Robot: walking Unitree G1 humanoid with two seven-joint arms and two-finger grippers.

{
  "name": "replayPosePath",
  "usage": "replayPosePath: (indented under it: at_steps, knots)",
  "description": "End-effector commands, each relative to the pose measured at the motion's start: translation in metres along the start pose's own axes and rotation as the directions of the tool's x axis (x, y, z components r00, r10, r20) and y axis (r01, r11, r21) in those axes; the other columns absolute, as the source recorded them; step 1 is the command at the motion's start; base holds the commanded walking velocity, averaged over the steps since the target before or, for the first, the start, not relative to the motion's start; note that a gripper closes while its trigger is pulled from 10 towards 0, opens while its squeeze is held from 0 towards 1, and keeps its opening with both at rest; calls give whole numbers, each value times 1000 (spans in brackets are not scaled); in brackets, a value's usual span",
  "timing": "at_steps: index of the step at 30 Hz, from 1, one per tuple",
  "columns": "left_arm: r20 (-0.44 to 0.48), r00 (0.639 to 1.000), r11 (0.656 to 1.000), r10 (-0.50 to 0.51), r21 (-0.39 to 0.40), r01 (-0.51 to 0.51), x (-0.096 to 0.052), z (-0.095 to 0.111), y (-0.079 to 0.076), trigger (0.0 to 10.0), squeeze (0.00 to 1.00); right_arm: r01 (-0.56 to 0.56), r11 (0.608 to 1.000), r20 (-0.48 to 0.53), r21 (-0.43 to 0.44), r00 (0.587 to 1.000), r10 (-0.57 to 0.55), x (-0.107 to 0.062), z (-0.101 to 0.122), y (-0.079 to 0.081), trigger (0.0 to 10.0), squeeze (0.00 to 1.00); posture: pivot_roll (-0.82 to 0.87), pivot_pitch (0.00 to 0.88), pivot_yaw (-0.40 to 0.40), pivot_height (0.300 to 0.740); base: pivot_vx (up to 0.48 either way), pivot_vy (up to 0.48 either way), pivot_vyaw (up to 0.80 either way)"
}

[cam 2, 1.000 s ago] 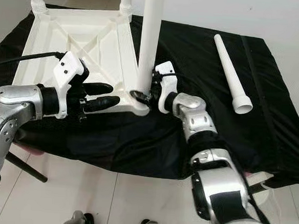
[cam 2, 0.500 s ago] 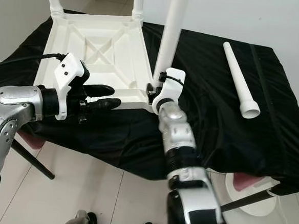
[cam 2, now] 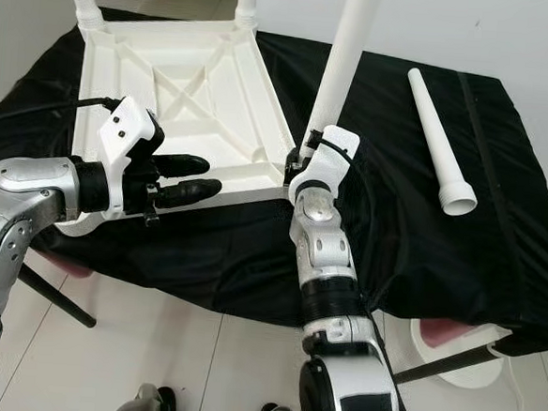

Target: Building children table

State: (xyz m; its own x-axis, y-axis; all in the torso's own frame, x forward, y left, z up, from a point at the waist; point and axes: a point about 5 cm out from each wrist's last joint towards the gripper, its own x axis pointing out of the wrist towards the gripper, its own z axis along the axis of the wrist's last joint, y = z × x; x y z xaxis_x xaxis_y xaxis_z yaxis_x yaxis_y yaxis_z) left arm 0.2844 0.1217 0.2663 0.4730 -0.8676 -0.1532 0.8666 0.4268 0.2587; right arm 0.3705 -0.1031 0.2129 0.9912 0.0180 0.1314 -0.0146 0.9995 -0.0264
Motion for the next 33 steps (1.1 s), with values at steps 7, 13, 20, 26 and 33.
replayPosePath:
  at_steps: [7, 13, 20, 26, 33]
  knots:
    - [4, 989, 989, 147, 9, -147, 0, -2, 10, 10000, 0, -45, 999, 167, -12, 985, 46, -13, 24, -1, 10000, 0, 10, 186, -1, 740, 0, 0, 0]
    - [11, 962, 962, 272, -17, -272, -7, -2, 25, 10000, 0, -34, 998, 264, -61, 963, 49, -48, 35, -20, 10000, 0, -3, 186, 3, 740, 0, 0, 0]
    - [4, 906, 904, 424, -62, -423, -25, -7, 42, 10000, 0, -83, 987, 179, -138, 978, 107, -88, 4, -27, 10000, 0, -16, 174, 6, 740, 0, 0, 0]
    - [-98, 836, 839, 539, -16, -543, -48, -29, 49, 10000, 0, -280, 937, 135, -210, 940, 312, -107, -15, -12, 10000, 0, -25, 153, 12, 740, 0, 0, 0]
    - [-297, 815, 865, 498, 107, -490, -72, -62, 37, 10000, 0, -398, 890, 134, -221, 892, 432, -105, -10, 7, 10000, 0, -13, 134, 2, 740, 0, 0, 0]
